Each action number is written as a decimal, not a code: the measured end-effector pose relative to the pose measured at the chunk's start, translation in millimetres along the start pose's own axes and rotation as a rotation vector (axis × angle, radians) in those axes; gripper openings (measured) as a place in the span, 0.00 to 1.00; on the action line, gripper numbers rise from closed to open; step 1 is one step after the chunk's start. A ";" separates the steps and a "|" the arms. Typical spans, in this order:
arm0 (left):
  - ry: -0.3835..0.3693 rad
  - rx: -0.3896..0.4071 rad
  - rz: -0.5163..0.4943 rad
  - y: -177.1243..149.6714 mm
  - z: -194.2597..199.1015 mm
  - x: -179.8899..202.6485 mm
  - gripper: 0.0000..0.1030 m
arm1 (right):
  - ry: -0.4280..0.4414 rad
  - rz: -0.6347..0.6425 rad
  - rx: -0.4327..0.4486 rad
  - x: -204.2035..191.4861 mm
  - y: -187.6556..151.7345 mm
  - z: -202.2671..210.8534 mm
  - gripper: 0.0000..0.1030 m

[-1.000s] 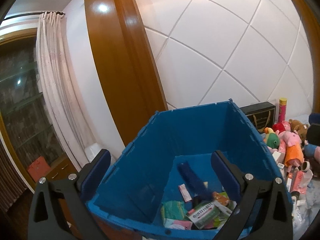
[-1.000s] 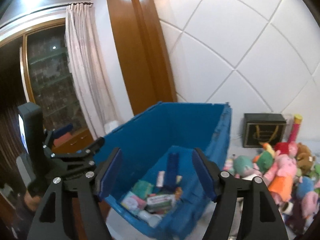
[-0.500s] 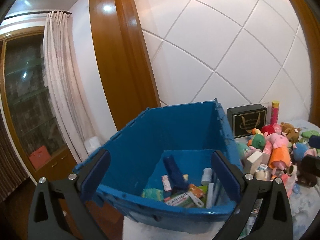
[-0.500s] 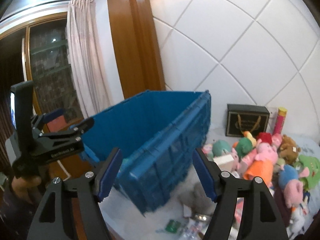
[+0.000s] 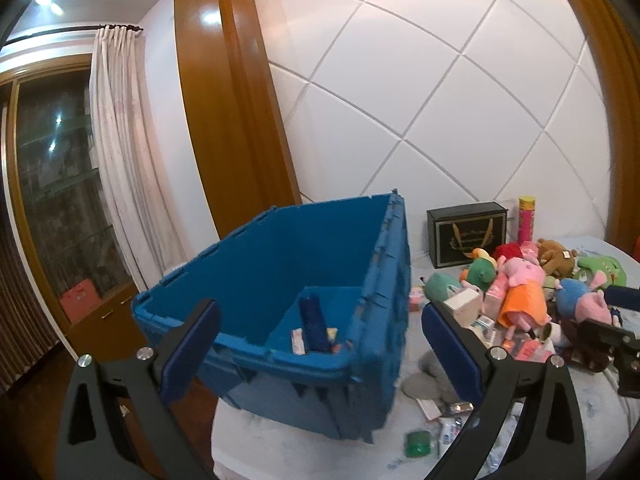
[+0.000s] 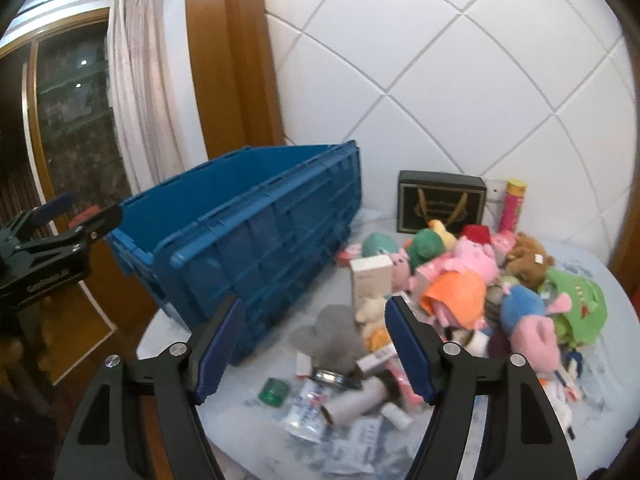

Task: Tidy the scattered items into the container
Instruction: 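Withdraw both open grippers from the crate back toward the heap, then lower left gripper onto white tube while right gripper reaches white snowman plush, then close left gripper on white tube while right gripper grasps snowman plush, then carry white tube with left gripper while right gripper carries snowman over crate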

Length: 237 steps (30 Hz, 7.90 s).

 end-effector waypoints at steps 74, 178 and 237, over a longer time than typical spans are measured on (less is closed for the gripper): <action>-0.528 -0.168 -0.199 -163.8 -43.9 220.3 0.99 | -0.453 -0.212 -0.217 262.2 -158.3 69.7 0.76; -0.386 0.007 -0.218 -56.9 -6.7 204.6 0.43 | -0.121 -0.046 -0.051 203.9 -59.9 47.4 0.48; 0.048 0.022 0.008 38.2 -141.1 -132.2 0.43 | 0.175 0.119 0.022 -168.4 142.1 -145.9 0.49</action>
Point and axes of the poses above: each gripper's, at about its wrist camera, not at the fingertips, and z roughly against the way its jaws point, x to its right, y to its top, the point moved 3 cm from there along -z, roughly the way its jaws point, and after that the axes turned 2 degrees about y, right-handed, at the moved point
